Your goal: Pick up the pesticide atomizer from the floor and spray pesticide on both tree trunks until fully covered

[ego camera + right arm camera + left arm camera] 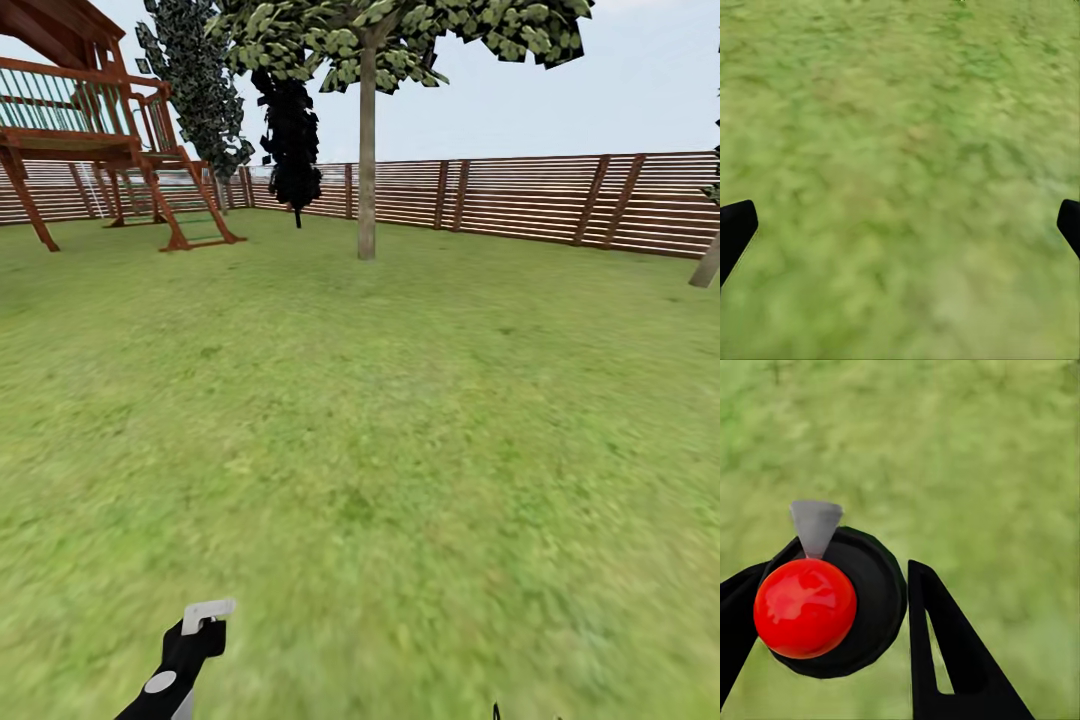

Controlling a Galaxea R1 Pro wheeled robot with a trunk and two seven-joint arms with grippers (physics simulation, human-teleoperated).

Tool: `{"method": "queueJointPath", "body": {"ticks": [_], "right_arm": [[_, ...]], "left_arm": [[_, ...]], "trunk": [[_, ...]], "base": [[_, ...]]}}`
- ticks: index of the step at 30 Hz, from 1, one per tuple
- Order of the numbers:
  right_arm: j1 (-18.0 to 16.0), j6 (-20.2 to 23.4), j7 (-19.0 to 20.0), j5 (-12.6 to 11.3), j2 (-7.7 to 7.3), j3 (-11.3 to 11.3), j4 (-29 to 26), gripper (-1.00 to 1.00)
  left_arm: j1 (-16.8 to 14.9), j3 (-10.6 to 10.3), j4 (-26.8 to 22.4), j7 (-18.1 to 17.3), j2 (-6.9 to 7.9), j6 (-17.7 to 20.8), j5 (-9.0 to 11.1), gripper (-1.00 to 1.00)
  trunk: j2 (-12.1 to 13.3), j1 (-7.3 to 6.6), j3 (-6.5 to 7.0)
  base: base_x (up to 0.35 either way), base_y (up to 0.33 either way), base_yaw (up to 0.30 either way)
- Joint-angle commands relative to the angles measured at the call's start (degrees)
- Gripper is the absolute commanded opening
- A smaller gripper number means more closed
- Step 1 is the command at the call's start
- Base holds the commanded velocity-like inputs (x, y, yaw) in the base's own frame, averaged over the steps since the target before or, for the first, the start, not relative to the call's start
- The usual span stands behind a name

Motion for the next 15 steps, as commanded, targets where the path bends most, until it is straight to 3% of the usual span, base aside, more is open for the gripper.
{"method": "queueJointPath", "body": {"ticks": [1,15], "right_arm": [[0.00,0.00,0.01,0.00,0.00,0.00,0.00,1.00],[0.00,0.00,0.04,0.00,0.00,0.00,0.00,1.00]], "left_arm": [[0.00,0.00,-0.02,0.00,0.00,0.00,-0.01,-1.00],[0.00,0.07,-0.12,-0.05,0.05,0.00,0.05,-1.00]], "trunk": [[0.00,0.00,0.00],[0.00,0.00,0.00]], "base": [[0.337,0.000,0.000],[0.337,0.000,0.000]]}}
